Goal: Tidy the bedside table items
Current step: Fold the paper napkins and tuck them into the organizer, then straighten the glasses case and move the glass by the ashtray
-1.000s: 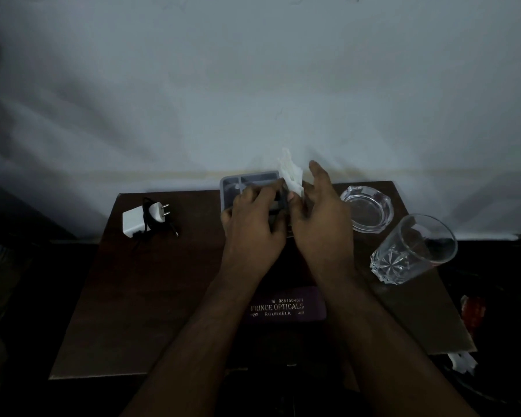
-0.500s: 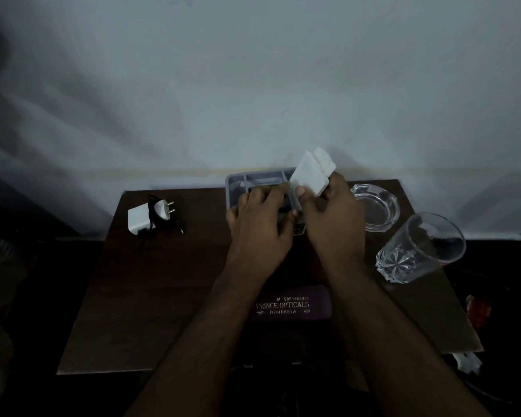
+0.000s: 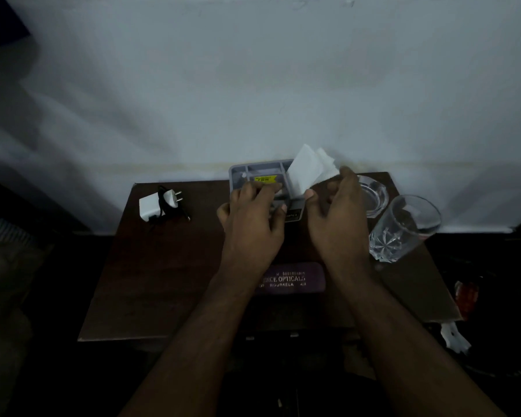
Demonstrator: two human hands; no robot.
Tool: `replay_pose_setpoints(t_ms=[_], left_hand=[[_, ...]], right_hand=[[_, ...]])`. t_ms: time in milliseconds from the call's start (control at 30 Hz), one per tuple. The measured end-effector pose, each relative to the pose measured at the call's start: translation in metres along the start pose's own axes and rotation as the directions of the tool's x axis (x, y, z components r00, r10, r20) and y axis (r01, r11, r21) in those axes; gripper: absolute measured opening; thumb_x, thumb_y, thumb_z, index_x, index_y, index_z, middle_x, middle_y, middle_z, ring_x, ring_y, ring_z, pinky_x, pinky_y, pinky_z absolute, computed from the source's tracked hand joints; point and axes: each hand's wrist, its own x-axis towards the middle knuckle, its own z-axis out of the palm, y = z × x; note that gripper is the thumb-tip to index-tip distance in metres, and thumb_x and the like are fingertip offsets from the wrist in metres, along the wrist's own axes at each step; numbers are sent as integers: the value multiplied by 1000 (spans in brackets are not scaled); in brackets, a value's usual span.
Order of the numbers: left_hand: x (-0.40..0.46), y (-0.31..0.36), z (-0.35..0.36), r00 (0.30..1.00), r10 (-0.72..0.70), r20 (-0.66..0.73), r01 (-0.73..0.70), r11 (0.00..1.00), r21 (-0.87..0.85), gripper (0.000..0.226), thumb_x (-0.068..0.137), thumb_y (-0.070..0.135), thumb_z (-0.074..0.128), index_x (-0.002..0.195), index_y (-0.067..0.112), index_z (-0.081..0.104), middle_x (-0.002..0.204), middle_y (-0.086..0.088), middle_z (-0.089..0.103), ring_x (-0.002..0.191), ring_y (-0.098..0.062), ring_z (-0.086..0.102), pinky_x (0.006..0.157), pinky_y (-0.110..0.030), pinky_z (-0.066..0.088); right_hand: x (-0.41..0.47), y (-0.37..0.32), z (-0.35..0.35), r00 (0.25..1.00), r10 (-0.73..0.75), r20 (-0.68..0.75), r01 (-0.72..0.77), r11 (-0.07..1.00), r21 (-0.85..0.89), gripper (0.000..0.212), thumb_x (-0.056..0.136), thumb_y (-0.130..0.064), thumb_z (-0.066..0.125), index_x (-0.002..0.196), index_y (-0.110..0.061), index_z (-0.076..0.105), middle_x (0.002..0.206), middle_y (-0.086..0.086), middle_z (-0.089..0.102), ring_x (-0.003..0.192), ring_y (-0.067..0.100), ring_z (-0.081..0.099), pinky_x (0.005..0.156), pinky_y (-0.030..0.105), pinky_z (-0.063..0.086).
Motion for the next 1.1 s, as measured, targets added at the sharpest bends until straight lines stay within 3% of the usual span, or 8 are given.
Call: replay_pose_setpoints(t_ms=[267,467,567,667,833,1100], left_hand=[[-60,-1,-23,1000,-28,2,28,999,17,38,95,33,62,133,30,61,131,1,55,128,-22,45,99,-40,27],[-103,-6,-30,981,-85,174,68,992,106,49,92,42,66,139,33,56,139,2,49,131,-23,42,102,-42,30],[-113,-13,-35,952,-210,224,164,964,208,60,88,45,70,142,32,50,145,-4,42,135,-28,38,107,-45,32],[-112,-22,-41,913,-334,235,284,932,224,58,87,40,73,138,22,50,141,-11,43,132,-35,44,107,-46,39],[-97,-26,-39,905,-306,295,307,951,43,45,89,25,75,128,9,58,124,-16,52,116,-35,56,97,-39,48],[-78,-23,-30,912,-258,318,262,965,33,44,90,32,73,128,14,60,119,-12,54,112,-33,58,97,-43,50]], right_hand=[[-56,5,-24,997,-39,69,42,998,-41,53,97,-27,62,144,-10,45,135,11,53,120,26,59,99,44,52],[-100,12,-31,966,-21,258,58,989,-138,39,93,-28,69,128,-14,63,125,11,51,114,32,60,100,45,50],[-110,19,-33,929,38,368,69,959,-275,52,87,-38,75,134,-19,60,126,13,49,118,35,54,103,45,47],[-109,24,-33,874,128,469,48,937,-346,71,84,-40,78,147,-28,46,137,14,43,127,37,48,108,47,44],[-92,29,-27,875,136,465,40,936,-349,68,86,-37,76,146,-27,47,131,12,47,120,36,56,102,46,49],[-72,29,-16,884,133,448,53,924,-378,66,85,-36,76,144,-25,47,128,12,48,116,38,58,97,46,52]])
